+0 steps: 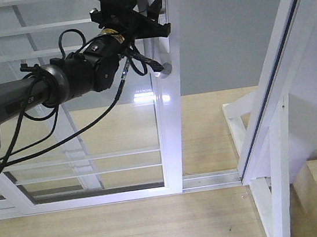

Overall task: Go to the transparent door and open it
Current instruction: 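Reach the left gripper to the grey handle and grasp it, then slide the door farther toward the left arm with the left gripper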

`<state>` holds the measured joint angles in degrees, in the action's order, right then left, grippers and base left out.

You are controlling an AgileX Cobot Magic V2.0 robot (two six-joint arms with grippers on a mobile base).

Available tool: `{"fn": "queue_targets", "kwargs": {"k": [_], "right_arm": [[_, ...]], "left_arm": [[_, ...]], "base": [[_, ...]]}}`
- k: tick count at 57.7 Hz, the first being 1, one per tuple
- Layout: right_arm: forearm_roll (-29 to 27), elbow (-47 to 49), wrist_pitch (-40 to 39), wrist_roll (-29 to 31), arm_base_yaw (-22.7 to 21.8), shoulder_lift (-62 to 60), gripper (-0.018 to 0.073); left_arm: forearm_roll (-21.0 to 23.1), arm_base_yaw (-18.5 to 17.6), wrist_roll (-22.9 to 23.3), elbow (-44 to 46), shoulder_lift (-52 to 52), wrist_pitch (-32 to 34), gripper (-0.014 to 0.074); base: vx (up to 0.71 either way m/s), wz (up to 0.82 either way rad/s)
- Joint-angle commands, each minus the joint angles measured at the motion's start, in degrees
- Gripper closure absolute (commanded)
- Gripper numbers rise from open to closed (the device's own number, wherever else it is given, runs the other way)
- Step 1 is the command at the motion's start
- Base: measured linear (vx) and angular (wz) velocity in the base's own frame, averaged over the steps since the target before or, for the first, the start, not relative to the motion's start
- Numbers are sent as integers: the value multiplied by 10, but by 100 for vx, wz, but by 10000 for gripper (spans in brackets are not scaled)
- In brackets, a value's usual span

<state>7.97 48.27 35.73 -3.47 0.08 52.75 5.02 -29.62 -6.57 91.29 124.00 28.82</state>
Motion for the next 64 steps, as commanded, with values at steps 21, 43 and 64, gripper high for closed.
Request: {"fn": "queue_targets", "kwargs": {"k": [21,43,64], "right_arm": [[21,17,-39,1,-2,-4,314],[22,17,-39,1,-2,-4,314],[22,17,-43,1,-2,-3,314]], "left_arm": [[152,40,-92,19,-46,59,132],[171,63,-141,19,-92,-74,132],[178,103,-141,-91,-163,-82,132]], "base": [[0,0],[0,0],[0,0]]}}
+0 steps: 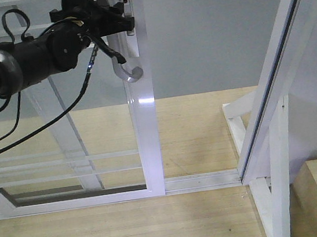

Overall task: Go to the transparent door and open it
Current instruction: 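Slide the door farther toward the left arm with the left gripper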

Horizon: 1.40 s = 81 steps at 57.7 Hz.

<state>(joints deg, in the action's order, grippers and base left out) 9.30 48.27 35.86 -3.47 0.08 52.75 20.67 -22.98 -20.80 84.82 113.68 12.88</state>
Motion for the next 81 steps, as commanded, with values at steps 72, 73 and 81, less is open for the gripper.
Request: {"fn": "queue_targets", "kwargs": {"k": [72,73,81], "right_arm": [[7,17,-81,1,-2,38,314],[7,17,-80,1,-2,38,314],[7,17,-78,3,-2,38,314]], "left_arm": [[-79,57,8,-440,-462,75,284],[-79,57,8,-448,-471,75,284],[-77,57,8,-487,-535,73,284]], "base": [[0,0],[0,0],[0,0]]}}
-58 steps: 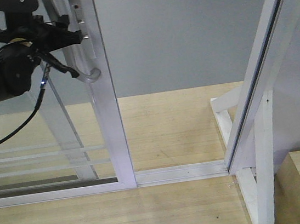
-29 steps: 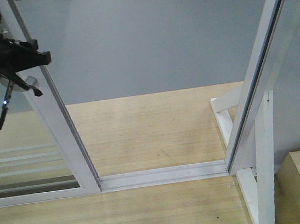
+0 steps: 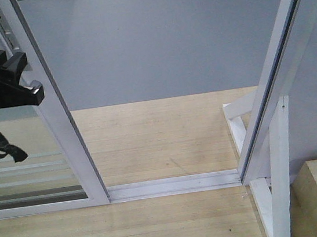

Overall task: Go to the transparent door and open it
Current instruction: 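Slide the door farther toward the left arm with the left gripper, then release the handle and withdraw the left gripper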

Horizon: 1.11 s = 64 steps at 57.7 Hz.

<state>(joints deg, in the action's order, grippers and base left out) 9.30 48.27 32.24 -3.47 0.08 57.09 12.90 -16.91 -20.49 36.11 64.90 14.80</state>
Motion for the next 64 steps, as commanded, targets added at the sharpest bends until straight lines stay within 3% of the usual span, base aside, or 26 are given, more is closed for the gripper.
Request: {"fn": "queue_targets", "kwargs": {"k": [1,16,51,64], "right_arm": [[7,17,-41,3,-2,-6,314],[7,17,-42,4,-2,-6,314],[7,17,-42,9,-2,-6,314],[7,17,-42,9,-2,-6,314]], "left_arm": [[0,-3,5,-3,-53,54,284],[1,-3,4,-18,-117,41,284],[5,-3,4,-25,-124,42,284],[45,16,5,-86,-205,64,386]], "base": [[0,0],[0,0],[0,0],[0,0]]}}
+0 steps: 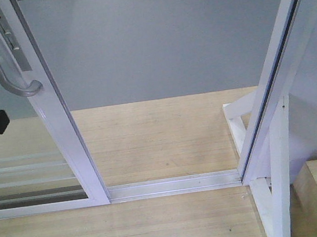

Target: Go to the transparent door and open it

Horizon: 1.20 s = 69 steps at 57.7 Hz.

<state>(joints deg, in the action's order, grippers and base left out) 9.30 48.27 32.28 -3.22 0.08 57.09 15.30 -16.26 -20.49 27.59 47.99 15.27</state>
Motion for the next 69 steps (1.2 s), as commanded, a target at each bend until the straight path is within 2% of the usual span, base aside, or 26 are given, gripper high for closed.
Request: {"fn": "queue_targets", "kwargs": {"k": [1,17,23,30,42,52,59,62,64,69], "right_arm": [[7,17,-42,6,-2,-6,314],[7,17,-43,6,-2,-6,314],[7,17,-43,6,-2,-6,314],[7,17,-43,6,-2,-6,314],[7,17,-43,6,-2,-6,314],[7,17,-43,6,-2,-6,314],[7,17,-43,6,-2,-6,314],[7,17,-43,6,-2,-6,314],[7,17,-43,6,-2,-6,314],[7,17,-43,6,-2,-6,314]], "left_arm": [[22,12,5,-6,-42,60,395],[22,67,4,-87,-168,57,606],[22,84,4,-116,-215,45,605],[49,106,4,-145,-273,26,605],[60,145,2,-181,-381,-51,604],[60,145,2,-241,-445,-78,604],[61,145,42,-277,-448,-70,604],[51,145,57,-286,-447,-67,604],[29,145,68,-290,-447,-67,604],[-69,145,121,-302,-447,-52,604]], "base": [[0,0],[0,0],[0,0],[0,0],[0,0],[0,0],[0,0],[0,0],[0,0],[0,0]]}}
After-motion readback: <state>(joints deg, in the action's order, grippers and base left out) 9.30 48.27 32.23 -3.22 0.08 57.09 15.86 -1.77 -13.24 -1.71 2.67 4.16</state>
